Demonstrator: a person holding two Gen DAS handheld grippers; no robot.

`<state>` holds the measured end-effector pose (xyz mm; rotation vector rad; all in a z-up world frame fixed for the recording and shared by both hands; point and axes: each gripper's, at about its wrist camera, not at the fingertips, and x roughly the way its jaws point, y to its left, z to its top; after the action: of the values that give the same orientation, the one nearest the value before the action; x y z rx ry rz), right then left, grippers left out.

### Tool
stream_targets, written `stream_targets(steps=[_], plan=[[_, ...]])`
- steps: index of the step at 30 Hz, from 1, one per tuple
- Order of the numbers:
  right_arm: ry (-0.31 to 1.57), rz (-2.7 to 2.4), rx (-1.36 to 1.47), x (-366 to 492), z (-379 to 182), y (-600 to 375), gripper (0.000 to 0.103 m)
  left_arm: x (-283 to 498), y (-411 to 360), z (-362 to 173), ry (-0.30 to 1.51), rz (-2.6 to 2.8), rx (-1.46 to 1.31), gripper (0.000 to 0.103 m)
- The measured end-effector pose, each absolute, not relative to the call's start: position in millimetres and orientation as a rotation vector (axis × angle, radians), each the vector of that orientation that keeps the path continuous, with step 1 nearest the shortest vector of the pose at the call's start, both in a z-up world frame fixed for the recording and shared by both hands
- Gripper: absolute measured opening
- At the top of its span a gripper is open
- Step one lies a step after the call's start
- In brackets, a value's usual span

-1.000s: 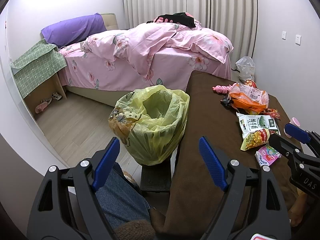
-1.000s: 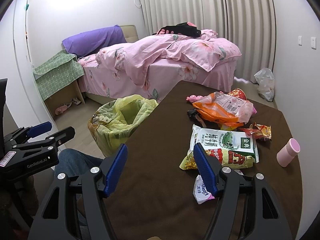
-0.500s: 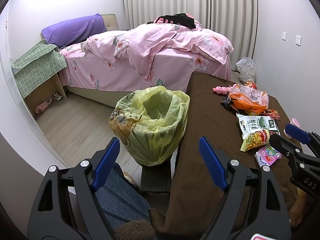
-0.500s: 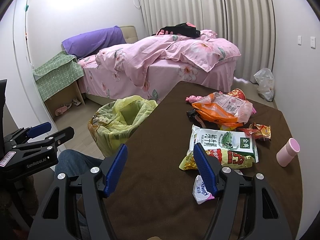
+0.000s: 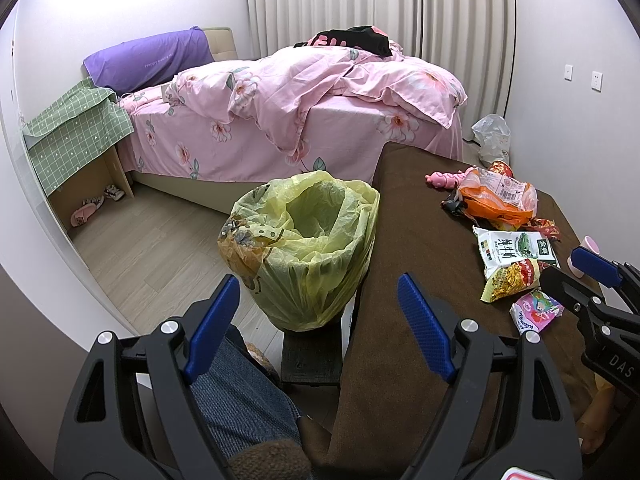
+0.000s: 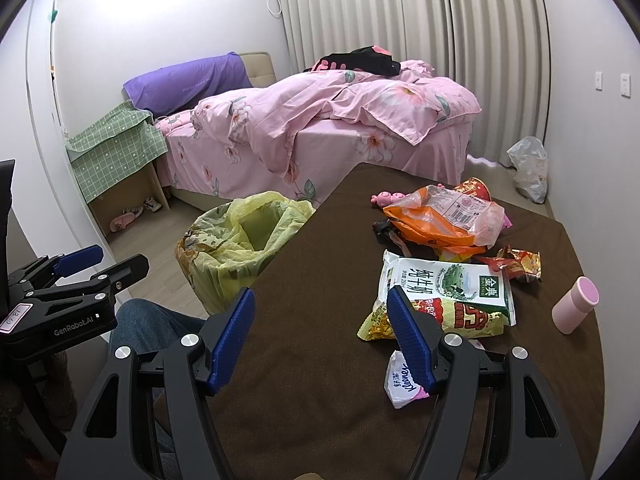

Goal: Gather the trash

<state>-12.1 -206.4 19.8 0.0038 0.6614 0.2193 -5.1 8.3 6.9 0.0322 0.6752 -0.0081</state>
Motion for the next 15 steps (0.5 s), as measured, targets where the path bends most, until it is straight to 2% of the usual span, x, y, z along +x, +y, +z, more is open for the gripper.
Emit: stream_targets(steps=[15], plan=[[0.658, 0.216, 0.000, -12.2, 20.1, -206.6, 0.065, -5.6, 9.5, 7.8, 0.674, -0.007, 0.031, 0.077]])
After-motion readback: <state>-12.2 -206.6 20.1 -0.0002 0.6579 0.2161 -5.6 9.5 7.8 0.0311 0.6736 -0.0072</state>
